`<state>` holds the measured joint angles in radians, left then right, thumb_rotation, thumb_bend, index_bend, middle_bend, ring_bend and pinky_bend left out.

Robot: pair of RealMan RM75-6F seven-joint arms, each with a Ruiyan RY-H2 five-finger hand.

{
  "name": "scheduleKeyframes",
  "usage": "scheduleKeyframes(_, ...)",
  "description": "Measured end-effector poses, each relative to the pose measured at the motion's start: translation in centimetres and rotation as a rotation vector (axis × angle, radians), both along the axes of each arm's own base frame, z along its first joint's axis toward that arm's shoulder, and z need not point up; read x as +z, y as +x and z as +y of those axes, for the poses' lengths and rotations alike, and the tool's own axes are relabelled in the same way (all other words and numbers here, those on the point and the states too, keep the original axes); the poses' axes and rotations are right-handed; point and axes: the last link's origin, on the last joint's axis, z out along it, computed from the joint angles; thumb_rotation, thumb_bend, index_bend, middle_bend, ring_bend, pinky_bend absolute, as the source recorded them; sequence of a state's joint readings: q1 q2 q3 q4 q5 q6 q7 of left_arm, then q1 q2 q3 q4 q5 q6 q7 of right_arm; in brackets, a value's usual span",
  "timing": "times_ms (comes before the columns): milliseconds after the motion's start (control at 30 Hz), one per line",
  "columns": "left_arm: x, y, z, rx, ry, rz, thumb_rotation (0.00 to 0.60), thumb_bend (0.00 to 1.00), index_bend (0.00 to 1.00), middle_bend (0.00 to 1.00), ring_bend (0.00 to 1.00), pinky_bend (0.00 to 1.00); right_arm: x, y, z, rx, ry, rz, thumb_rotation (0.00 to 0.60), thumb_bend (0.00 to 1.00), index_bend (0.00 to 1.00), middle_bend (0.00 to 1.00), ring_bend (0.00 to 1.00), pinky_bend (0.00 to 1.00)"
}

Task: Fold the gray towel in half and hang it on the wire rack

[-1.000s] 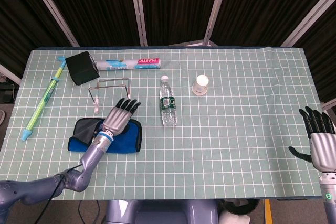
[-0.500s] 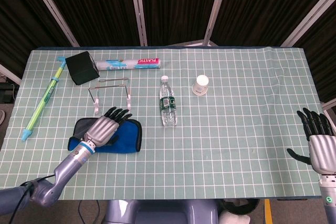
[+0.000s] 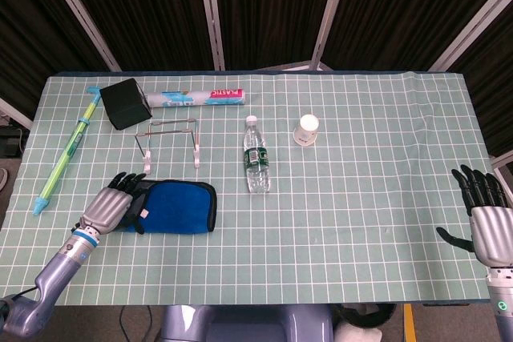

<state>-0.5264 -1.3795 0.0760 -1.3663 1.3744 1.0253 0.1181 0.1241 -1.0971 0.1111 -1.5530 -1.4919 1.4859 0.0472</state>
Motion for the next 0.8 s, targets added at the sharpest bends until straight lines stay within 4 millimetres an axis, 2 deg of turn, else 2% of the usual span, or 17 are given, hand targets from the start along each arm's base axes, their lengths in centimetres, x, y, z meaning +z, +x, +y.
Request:
scheduleKeyframes(333, 0.9, -1.8, -1.2, 0.005, 0.002, 0.019, 0.6, 0.46, 0.25, 0.0, 0.0, 0.0, 0.0, -0.2, -0.2, -0.01, 0.001, 0.0, 0.6, 0.0, 0.0, 0.0, 0.0, 0.0)
scheduleKeyframes(600, -0.3, -2.5, -0.8, -0.005, 0.037, 0.057, 0.6, 0.46, 0.25, 0.0, 0.0, 0.0, -0.1, -0.2, -0.2, -0.009, 0.003, 0.001, 0.6, 0.0, 0.0, 0.0, 0.0, 0.0)
scheduleKeyframes(667, -0.8, -2.3, -0.7, -0.007, 0.044, 0.058, 0.6, 0.46, 0.27, 0.0, 0.0, 0.0, -0.1, -0.2, -0.3, -0.01, 0.003, 0.001, 0.6, 0.0, 0.0, 0.0, 0.0, 0.0)
scheduleKeyframes(800, -1.5, -2.0, -0.4, -0.013, 0.051, 0.065, 0.6, 0.46, 0.43, 0.0, 0.0, 0.0, 0.0, -0.2, -0.3, -0.01, 0.001, 0.001, 0.6, 0.0, 0.0, 0.0, 0.0, 0.0)
